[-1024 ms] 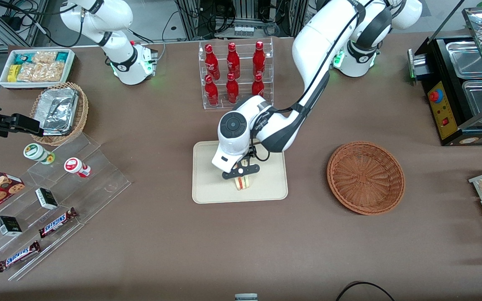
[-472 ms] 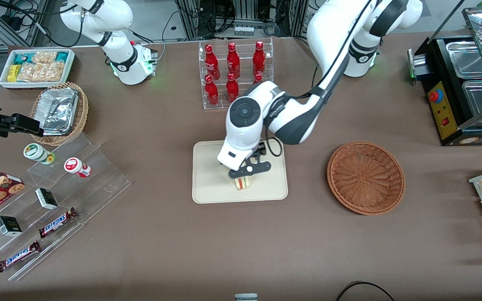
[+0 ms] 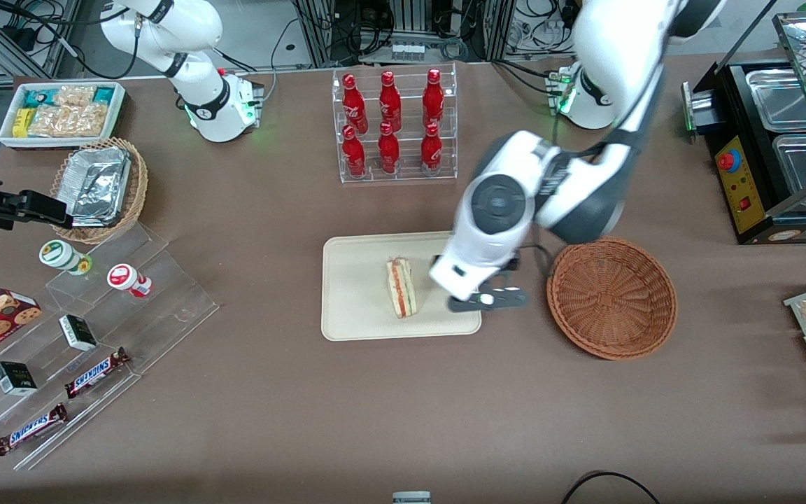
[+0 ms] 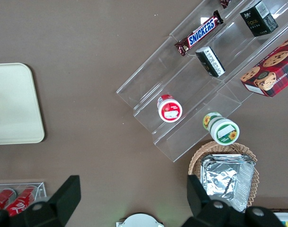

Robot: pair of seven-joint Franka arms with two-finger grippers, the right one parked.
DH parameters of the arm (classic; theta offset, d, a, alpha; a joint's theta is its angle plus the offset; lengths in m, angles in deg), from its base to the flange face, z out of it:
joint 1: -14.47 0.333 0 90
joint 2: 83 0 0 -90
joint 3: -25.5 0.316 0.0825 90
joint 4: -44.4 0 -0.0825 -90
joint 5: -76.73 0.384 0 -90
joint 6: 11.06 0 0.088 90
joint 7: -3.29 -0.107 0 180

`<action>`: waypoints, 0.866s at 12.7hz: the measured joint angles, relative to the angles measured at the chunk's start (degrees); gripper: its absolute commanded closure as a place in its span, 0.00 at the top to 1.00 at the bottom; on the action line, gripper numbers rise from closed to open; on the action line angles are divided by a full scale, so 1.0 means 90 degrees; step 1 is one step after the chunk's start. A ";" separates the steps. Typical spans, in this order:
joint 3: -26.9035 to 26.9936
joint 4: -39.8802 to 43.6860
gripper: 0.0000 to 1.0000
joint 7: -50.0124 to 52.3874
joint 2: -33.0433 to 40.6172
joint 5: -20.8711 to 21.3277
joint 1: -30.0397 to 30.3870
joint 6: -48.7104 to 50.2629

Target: Place sandwich from basket to tray

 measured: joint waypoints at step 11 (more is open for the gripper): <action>0.0019 -0.2257 1.00 -0.3228 0.2428 -0.0048 0.1837 0.0419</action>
